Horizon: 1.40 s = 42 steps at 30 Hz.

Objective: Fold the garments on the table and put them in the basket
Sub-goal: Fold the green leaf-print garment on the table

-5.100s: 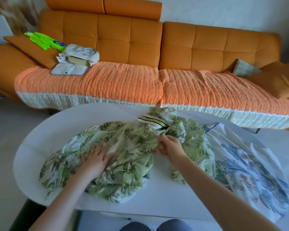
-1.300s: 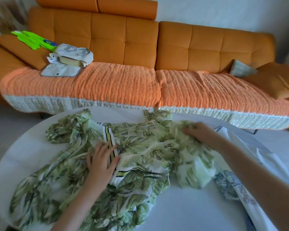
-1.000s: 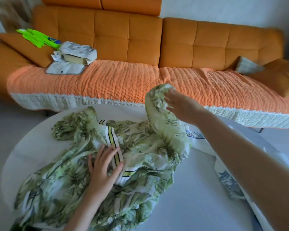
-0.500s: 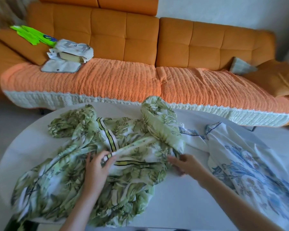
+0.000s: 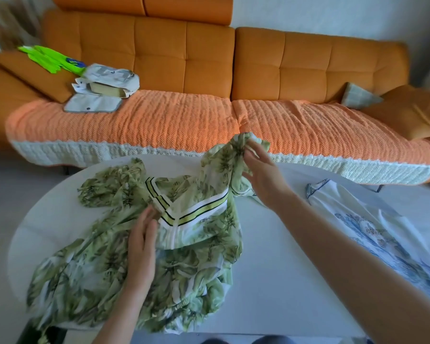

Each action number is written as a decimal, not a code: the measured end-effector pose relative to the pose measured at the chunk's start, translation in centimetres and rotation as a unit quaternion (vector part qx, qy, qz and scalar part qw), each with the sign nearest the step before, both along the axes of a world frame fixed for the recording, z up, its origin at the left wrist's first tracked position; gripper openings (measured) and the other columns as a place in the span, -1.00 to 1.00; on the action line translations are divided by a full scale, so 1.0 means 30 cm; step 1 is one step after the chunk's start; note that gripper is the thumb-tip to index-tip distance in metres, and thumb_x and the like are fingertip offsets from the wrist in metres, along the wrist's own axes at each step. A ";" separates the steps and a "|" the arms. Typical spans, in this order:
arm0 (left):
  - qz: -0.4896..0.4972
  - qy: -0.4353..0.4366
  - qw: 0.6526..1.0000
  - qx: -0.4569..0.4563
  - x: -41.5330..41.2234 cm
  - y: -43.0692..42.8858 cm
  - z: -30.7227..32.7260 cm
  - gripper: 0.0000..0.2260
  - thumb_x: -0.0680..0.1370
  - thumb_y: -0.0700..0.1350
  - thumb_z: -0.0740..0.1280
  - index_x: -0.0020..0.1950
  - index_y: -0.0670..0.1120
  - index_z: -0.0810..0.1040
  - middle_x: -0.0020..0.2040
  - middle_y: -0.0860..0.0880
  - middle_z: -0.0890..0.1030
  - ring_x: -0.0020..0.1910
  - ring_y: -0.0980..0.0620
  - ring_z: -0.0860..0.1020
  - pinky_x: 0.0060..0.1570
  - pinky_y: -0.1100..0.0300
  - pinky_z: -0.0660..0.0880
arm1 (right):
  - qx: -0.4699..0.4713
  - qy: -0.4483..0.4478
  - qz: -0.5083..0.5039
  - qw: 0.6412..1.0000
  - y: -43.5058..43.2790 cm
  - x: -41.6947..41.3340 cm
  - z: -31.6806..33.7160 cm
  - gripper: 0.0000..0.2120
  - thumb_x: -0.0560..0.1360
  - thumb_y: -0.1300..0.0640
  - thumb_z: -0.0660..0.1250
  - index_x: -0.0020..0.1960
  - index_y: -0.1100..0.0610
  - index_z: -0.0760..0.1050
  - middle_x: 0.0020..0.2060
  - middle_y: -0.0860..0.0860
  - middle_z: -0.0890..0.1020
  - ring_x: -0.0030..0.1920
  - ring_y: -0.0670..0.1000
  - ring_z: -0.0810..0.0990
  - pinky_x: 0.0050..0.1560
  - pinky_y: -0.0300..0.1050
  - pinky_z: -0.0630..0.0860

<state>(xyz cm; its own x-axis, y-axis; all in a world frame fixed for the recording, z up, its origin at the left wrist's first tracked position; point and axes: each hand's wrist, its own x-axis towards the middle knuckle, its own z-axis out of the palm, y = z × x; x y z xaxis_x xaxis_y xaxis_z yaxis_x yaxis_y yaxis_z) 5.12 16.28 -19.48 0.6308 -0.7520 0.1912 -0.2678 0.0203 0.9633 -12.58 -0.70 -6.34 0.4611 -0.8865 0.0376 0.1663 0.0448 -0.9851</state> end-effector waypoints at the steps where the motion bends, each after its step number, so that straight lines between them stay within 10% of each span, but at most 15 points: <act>1: -0.011 -0.053 0.998 0.023 0.004 -0.007 -0.016 -0.62 0.55 0.28 0.06 0.33 0.25 0.32 0.22 0.45 0.35 0.29 0.34 0.29 0.38 0.05 0.20 | -0.025 0.072 -0.001 0.997 -0.004 -0.005 -0.008 -0.63 0.61 0.26 0.12 0.41 0.08 0.30 0.32 0.04 0.44 0.30 0.04 0.44 0.28 -0.02 0.35; 4: -0.019 -0.237 0.961 0.140 0.007 -0.036 -0.054 -0.39 0.46 0.39 -0.10 0.32 0.16 0.43 0.36 0.18 0.39 0.43 0.21 0.19 0.47 0.02 -0.18 | -0.049 0.267 -0.079 0.959 -0.002 -0.052 -0.107 -0.54 0.56 0.29 0.21 0.44 0.11 0.27 0.33 0.05 0.42 0.28 0.14 0.45 0.23 0.04 0.41; 9: -0.014 -0.302 0.923 0.239 0.001 -0.053 -0.063 -0.35 0.53 0.32 -0.18 0.47 0.03 0.29 0.50 0.05 0.24 0.52 0.09 0.04 0.48 -0.02 -0.22 | 0.088 0.288 -0.128 0.945 0.062 -0.152 -0.306 -0.87 0.43 0.22 0.42 -0.06 0.24 0.54 -0.17 0.11 0.56 -0.21 0.04 0.47 -0.21 -0.13 0.40; 15: -0.015 -0.334 0.899 0.282 -0.004 -0.065 -0.068 -0.33 0.53 0.33 -0.29 0.53 0.05 0.11 0.54 0.10 0.06 0.53 0.09 -0.08 0.46 -0.01 -0.24 | 0.071 0.333 -0.033 0.940 0.112 -0.139 -0.325 -0.76 0.42 -0.01 0.44 -0.20 0.17 0.57 -0.31 0.05 0.47 -0.24 0.00 0.37 -0.23 -0.14 0.25; 23: -0.025 -0.370 0.889 0.270 0.006 -0.054 -0.057 -0.55 0.64 -0.06 -0.16 0.53 -0.10 0.11 0.54 -0.06 0.11 0.53 -0.07 0.01 0.46 -0.11 -0.14 | 0.234 0.096 0.000 0.967 0.137 -0.025 -0.292 -0.81 0.49 0.17 0.37 0.00 0.23 0.42 -0.08 0.17 0.57 -0.17 0.08 0.57 -0.09 -0.04 0.55; 25: -0.031 -0.326 0.901 0.284 0.014 -0.071 -0.058 -0.58 0.66 -0.17 -0.05 0.54 -0.09 0.05 0.55 -0.09 0.03 0.53 -0.10 -0.05 0.47 -0.12 -0.16 | 0.291 0.031 0.016 0.956 0.137 -0.040 -0.282 -0.65 0.48 0.20 0.38 0.16 0.22 0.31 0.06 0.21 0.55 -0.05 0.15 0.61 0.03 0.10 0.58; 30: -0.078 0.145 0.939 0.302 0.113 -0.059 0.039 -0.42 0.50 0.33 0.11 0.42 0.04 0.37 0.47 -0.11 0.28 0.41 -0.13 0.28 0.39 -0.05 0.19 | 0.305 0.020 -0.055 0.951 0.138 -0.059 -0.269 -0.41 0.40 0.44 0.37 0.34 0.22 0.21 0.11 0.29 0.51 -0.09 0.20 0.62 -0.28 0.03 0.64; 34: -0.148 0.079 0.945 0.282 0.121 -0.029 0.071 -0.66 0.64 0.00 0.12 0.42 0.11 0.35 0.53 0.02 0.13 0.49 -0.06 0.16 0.43 0.00 0.15 | 0.266 0.012 -0.142 0.953 0.087 -0.160 -0.196 -0.54 0.42 0.50 0.27 0.25 0.23 0.31 -0.07 0.27 0.55 -0.31 0.15 0.62 -0.39 -0.05 0.61; 37: -0.105 -0.068 0.943 0.307 0.091 -0.043 0.078 -0.68 0.64 -0.10 0.12 0.39 -0.04 0.41 0.19 -0.14 0.57 -0.01 -0.10 0.59 -0.08 0.14 0.51 | 0.249 0.075 -0.165 0.952 0.070 -0.255 -0.169 -0.51 0.38 0.50 0.32 0.25 0.24 0.36 0.05 0.33 0.54 -0.23 0.19 0.60 -0.36 0.01 0.62; 39: -0.070 -0.143 0.943 0.291 0.081 -0.025 0.083 -0.71 0.63 -0.15 0.15 0.33 -0.07 0.47 -0.16 -0.08 0.62 -0.53 0.08 0.39 -0.59 0.33 0.28 | 0.232 0.099 -0.199 0.947 0.062 -0.303 -0.163 -0.47 0.35 0.48 0.38 0.27 0.24 0.35 0.04 0.31 0.55 -0.21 0.19 0.60 -0.30 0.05 0.63; 42: -0.051 -0.258 0.930 0.258 0.090 0.021 0.084 -0.70 0.57 -0.20 0.26 0.30 -0.05 0.49 0.16 -0.11 0.58 -0.50 0.15 0.40 -0.50 0.40 0.36 | 0.162 0.059 -0.247 0.954 0.041 -0.368 -0.146 -0.38 0.37 0.36 0.44 0.35 0.22 0.26 0.05 0.26 0.54 -0.13 0.17 0.60 -0.15 0.03 0.62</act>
